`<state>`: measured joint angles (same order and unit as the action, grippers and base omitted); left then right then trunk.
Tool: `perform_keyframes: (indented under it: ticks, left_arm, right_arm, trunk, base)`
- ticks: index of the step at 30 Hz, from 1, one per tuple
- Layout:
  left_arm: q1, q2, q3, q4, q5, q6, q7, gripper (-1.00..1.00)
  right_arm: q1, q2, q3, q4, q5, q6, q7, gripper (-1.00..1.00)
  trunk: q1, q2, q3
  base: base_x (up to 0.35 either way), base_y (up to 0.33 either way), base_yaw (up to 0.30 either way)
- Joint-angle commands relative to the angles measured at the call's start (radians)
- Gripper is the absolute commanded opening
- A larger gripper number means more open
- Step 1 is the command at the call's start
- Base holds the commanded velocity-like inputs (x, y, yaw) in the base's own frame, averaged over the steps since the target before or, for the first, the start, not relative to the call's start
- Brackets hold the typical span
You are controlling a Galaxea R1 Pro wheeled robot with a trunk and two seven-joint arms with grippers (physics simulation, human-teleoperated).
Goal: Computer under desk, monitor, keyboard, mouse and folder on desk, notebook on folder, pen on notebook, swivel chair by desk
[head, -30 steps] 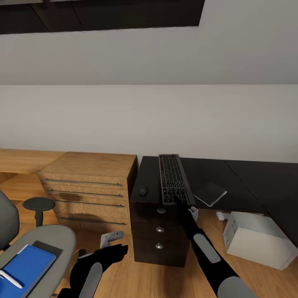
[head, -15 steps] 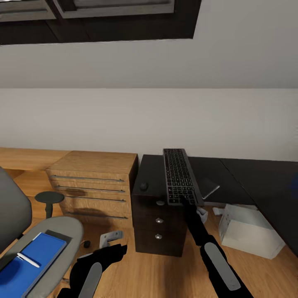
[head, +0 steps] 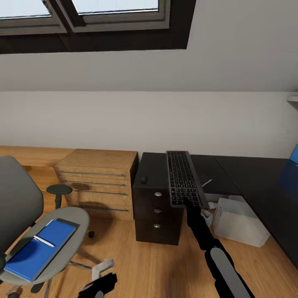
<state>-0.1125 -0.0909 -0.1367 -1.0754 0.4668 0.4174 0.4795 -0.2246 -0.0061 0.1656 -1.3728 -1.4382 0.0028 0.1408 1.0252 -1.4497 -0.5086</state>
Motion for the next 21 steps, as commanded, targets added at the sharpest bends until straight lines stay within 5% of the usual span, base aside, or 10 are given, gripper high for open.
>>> perform_keyframes:
  ticks: [1,2,6,16,21]
  left_arm:
    - [-0.001,0.001,-0.004,0.046,0.008,-0.045,0.008,1.00]
    - [-0.001,0.004,-0.044,0.256,-0.007,-0.171,0.008,1.00]
    - [-0.001,0.005,-0.093,0.395,-0.068,-0.248,0.008,1.00]
    - [-0.001,0.013,-0.105,0.451,-0.095,-0.313,0.009,1.00]
    - [-0.001,0.022,-0.103,0.469,-0.094,-0.392,0.017,1.00]
  right_arm:
    - [0.001,0.000,0.002,-0.004,-0.011,0.000,-0.003,-1.00]
    - [0.003,0.000,0.002,-0.009,-0.011,0.000,-0.019,-1.00]
    - [0.004,0.001,0.002,-0.008,-0.010,0.000,-0.028,-1.00]
    - [0.004,0.000,-0.002,-0.010,-0.011,0.000,-0.070,-1.00]
    - [0.004,0.001,-0.068,-0.008,-0.013,0.003,-0.082,-1.00]
  trunk:
    - [-0.004,0.007,0.002]
    - [-0.008,0.014,0.006]
    - [-0.023,0.042,0.017]
    - [-0.062,0.112,0.038]
    - [-0.081,0.147,0.048]
  base:
    - [-0.021,-0.007,0.000]
    - [-0.003,-0.001,0.000]
    - [-0.001,0.000,-0.038]
    - [-0.231,-0.072,-0.160]
    - [-0.324,-0.187,-0.177]
